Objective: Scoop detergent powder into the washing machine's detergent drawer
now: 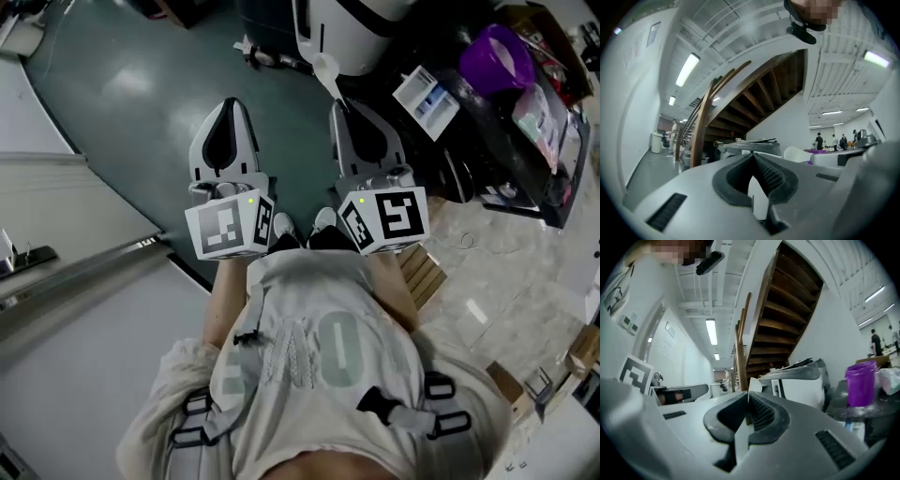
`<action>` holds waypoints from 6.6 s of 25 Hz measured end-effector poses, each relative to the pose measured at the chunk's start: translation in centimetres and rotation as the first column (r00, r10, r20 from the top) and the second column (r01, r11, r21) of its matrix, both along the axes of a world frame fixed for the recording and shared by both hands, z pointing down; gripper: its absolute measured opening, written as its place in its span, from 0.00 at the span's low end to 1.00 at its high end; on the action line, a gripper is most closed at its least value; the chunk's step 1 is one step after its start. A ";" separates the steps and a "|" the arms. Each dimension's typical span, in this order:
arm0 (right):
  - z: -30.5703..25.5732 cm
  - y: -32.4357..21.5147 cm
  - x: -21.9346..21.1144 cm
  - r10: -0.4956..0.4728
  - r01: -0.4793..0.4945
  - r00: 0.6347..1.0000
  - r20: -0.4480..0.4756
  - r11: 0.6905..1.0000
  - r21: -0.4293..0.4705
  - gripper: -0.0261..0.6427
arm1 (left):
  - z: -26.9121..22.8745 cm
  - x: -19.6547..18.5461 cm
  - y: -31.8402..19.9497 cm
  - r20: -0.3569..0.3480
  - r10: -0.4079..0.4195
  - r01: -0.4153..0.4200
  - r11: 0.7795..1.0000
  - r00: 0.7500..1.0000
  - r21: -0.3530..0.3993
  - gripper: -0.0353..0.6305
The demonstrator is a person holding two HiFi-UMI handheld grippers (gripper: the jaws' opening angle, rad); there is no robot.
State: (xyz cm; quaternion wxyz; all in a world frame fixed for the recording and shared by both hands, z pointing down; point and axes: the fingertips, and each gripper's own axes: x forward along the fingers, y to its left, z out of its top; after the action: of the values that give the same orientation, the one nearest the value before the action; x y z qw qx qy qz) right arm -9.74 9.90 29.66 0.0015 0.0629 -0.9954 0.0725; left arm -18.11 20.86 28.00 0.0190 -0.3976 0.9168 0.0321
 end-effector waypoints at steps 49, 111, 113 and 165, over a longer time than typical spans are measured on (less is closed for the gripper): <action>-1.0 -23.0 16.1 0.859 -0.859 0.512 0.002 0.512 -0.006 0.06 | -2.5 8.0 -35.0 0.016 0.826 -0.826 0.564 0.564 -0.011 0.08; -5.9 -45.2 11.9 0.594 -0.483 0.726 -0.346 0.799 0.359 0.06 | -5.9 6.1 -50.8 -0.028 0.729 -0.730 0.683 0.684 -0.025 0.08; -4.5 -45.8 10.9 0.532 -0.365 0.712 -0.458 0.838 0.407 0.06 | -5.5 5.6 -50.7 -0.036 0.722 -0.723 0.690 0.691 -0.027 0.08; 2.2 -46.8 10.2 0.241 -0.347 0.933 -0.266 0.415 -0.841 0.06 | -4.6 3.7 -47.2 -0.052 0.700 -0.702 0.711 0.712 -0.037 0.08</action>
State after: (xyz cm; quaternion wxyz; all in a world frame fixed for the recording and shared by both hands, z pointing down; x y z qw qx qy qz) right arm 0.43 -36.94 31.85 0.0723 0.2301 -0.7875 0.5671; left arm -14.45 -26.34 23.39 -0.0210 -0.7152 0.6983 0.0189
